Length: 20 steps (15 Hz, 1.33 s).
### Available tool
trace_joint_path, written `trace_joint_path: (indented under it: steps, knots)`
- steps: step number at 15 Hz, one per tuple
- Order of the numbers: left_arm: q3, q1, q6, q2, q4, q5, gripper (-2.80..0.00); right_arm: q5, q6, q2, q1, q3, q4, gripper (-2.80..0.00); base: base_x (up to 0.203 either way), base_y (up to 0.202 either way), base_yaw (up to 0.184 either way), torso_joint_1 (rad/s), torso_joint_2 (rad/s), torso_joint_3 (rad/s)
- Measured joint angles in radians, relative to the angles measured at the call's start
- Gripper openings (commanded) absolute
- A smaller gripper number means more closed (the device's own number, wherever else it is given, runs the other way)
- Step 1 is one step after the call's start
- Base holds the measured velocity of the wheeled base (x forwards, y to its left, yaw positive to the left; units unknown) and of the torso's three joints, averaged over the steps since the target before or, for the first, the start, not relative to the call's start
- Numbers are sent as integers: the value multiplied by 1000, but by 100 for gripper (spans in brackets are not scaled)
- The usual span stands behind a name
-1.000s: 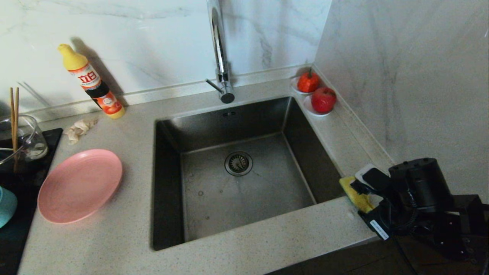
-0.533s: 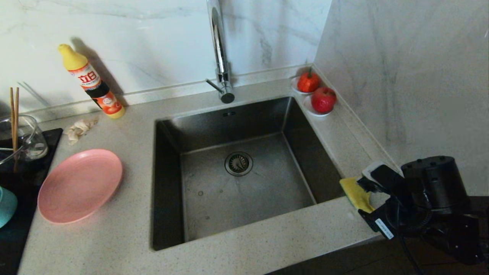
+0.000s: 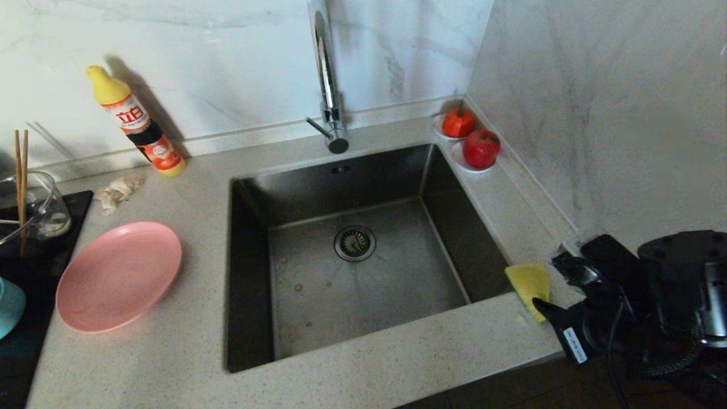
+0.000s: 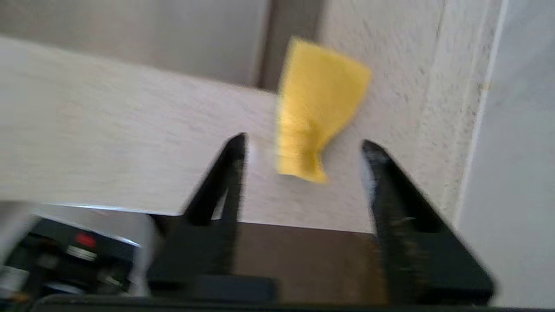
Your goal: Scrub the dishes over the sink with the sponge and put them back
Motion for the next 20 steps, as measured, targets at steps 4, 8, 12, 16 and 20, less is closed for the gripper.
trace_joint_path:
  steps: [4, 8, 12, 16, 20]
  knots:
    - [0, 0, 0, 0, 0, 0, -280, 4, 42, -156, 95, 53, -10, -280, 0, 0, 0, 0, 0, 0]
    - [0, 0, 0, 0, 0, 0, -280, 33, 46, -330, 113, 93, -12, -280, 0, 0, 0, 0, 0, 0]
    - [0, 0, 0, 0, 0, -1, -280, 168, 38, -448, -20, 113, -10, -280, 0, 0, 0, 0, 0, 0]
    - [0, 0, 0, 0, 0, 0, -280, 429, 34, -519, -244, 117, 17, -280, 0, 0, 0, 0, 0, 0]
    - [0, 0, 0, 0, 0, -1, -280, 666, 22, -595, -457, 122, 96, -280, 0, 0, 0, 0, 0, 0]
